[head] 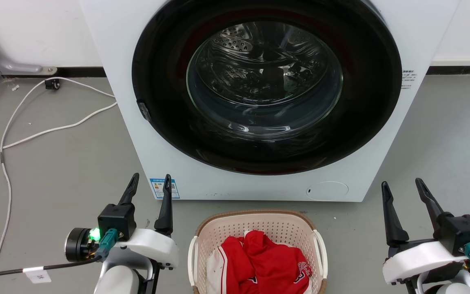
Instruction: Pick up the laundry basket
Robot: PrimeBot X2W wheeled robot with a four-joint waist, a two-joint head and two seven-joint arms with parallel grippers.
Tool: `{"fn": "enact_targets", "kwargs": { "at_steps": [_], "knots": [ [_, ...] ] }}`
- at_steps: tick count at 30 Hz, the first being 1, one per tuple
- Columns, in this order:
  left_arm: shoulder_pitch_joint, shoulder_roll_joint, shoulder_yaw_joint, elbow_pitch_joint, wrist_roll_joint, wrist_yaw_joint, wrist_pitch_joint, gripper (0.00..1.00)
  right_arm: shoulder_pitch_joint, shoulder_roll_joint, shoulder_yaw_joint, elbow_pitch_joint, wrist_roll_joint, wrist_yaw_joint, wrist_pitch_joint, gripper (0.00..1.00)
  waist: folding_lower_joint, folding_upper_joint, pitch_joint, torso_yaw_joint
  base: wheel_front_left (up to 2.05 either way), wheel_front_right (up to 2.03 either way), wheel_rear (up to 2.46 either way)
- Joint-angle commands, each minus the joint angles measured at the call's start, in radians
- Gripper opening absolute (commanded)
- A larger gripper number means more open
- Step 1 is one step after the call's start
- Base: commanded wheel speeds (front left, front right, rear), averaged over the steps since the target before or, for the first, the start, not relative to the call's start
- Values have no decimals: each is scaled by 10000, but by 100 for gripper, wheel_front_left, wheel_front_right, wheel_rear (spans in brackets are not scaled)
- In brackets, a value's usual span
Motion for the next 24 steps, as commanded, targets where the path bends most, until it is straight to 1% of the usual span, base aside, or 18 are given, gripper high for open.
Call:
{"fn": "enact_targets", "kwargs": {
  "at_steps": [1,12,24],
  "knots": [
    [-131,4,-18,17,184,19,-78,100,93,-3,0,-87,-127,-3,-81,100,0,0,-4,1,0,0,0],
    [-111,-113,103,140,641,-97,-267,100,138,-1,-66,-120,-676,-3,-280,100,-1,0,-15,5,0,0,0],
    [0,-248,331,131,533,-218,-280,100,77,0,-172,12,-444,-3,-382,100,-1,0,17,6,0,0,0]
  ]
}}
